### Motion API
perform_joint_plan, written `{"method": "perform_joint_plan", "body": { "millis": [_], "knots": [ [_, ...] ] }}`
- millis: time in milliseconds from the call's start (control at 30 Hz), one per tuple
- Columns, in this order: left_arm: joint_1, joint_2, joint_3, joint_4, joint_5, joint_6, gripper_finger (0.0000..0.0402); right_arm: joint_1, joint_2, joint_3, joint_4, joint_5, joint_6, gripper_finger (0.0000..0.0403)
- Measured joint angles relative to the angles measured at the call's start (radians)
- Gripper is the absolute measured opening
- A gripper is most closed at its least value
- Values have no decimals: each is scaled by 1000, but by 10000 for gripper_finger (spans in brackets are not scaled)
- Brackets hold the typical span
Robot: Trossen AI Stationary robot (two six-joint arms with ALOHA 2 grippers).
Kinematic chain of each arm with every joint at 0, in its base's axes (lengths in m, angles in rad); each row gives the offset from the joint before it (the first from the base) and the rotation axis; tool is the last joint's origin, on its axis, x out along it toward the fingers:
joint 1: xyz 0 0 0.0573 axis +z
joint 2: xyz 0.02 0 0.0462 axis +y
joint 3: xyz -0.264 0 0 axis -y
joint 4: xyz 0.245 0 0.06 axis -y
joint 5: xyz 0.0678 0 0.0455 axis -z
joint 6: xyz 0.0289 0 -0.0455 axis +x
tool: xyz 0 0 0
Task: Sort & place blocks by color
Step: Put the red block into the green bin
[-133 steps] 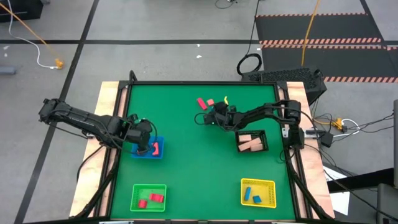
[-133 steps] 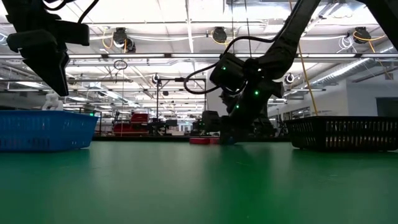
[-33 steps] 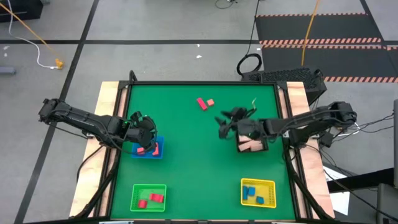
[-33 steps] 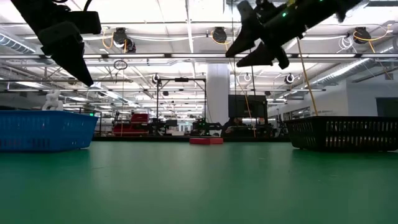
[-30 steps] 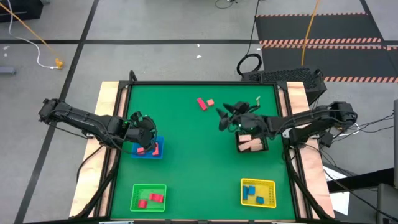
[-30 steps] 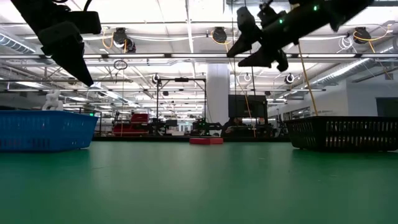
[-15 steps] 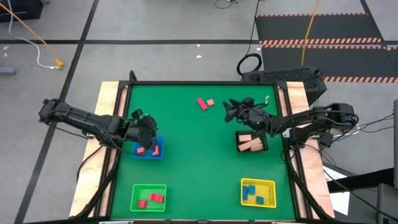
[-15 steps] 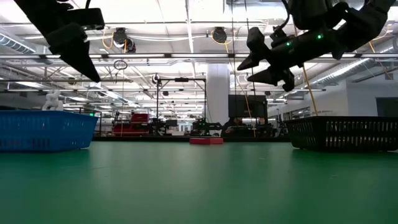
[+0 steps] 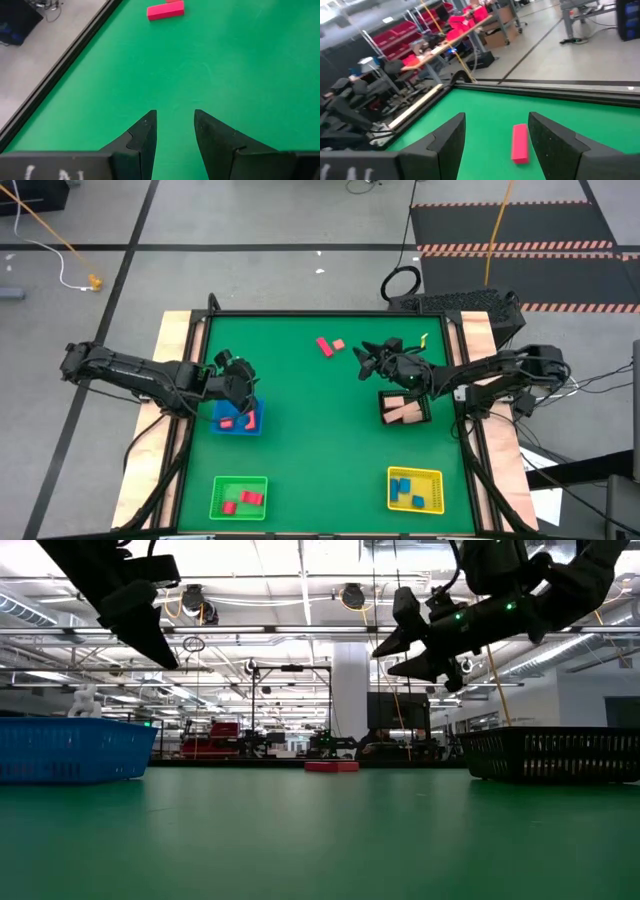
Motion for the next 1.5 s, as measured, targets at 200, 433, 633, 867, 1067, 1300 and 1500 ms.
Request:
{"method": "perform_joint_plan", "body": {
  "millis": [200,433,633,867,1067,1300,1500],
  "knots": [
    [22,0,0,21,0,3,131,5,152,9,199,-49,-14,205],
    [27,0,0,21,1,3,131,5,265,176,90,-106,-119,205],
    [27,0,0,20,2,2,131,-7,363,397,-223,-125,-181,205],
    [27,0,0,19,3,6,131,-42,484,612,-590,-127,-123,208],
    [27,0,0,19,3,6,131,-63,533,661,-608,-147,-121,233],
    [27,0,0,19,3,5,131,-107,533,661,-644,-152,-22,271],
    [27,0,0,19,3,5,132,-107,546,655,-645,-154,12,269]
  ]
}}
